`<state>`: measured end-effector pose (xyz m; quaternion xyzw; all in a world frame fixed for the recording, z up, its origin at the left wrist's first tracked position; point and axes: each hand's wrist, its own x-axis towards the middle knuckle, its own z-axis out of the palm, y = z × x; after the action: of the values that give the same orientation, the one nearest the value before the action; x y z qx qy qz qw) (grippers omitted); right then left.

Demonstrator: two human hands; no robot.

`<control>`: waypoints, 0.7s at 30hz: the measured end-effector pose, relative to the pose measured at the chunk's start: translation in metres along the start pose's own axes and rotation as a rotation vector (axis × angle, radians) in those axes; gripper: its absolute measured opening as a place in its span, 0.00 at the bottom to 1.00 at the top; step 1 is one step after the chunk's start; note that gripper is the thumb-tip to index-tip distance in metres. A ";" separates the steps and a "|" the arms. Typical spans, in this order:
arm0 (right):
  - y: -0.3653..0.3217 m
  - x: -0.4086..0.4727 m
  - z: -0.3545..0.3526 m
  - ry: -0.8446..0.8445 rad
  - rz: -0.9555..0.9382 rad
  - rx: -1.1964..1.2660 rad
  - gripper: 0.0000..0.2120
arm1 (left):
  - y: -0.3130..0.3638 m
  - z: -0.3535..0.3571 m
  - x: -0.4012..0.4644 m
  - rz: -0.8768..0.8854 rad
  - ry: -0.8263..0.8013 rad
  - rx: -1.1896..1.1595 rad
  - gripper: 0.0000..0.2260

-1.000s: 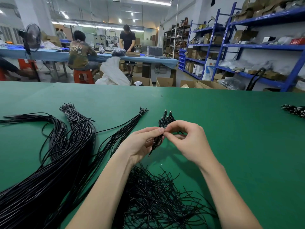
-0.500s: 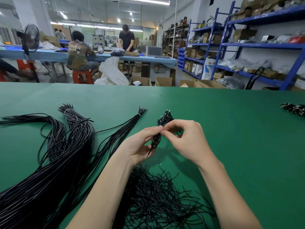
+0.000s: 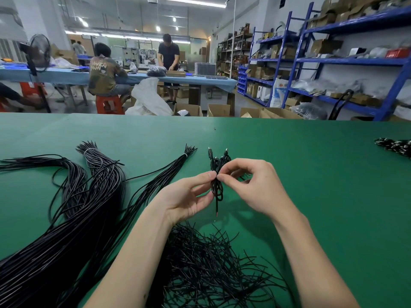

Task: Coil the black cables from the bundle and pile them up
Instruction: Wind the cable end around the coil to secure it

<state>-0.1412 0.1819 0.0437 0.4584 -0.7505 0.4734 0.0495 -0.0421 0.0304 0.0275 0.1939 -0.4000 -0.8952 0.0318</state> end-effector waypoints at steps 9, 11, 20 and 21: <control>-0.002 0.001 0.001 0.016 0.007 -0.003 0.05 | -0.003 0.000 0.001 -0.019 0.003 -0.062 0.11; -0.002 0.000 0.003 0.032 0.013 0.000 0.05 | -0.004 0.001 0.000 -0.001 -0.012 -0.086 0.12; -0.001 0.000 0.003 0.029 0.130 0.031 0.09 | -0.003 0.003 0.002 0.239 -0.090 0.218 0.05; 0.000 0.001 0.003 0.032 0.161 0.030 0.08 | -0.004 0.003 0.003 0.287 -0.077 0.244 0.07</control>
<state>-0.1410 0.1791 0.0427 0.3896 -0.7770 0.4942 0.0165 -0.0460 0.0348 0.0258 0.1028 -0.5298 -0.8333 0.1199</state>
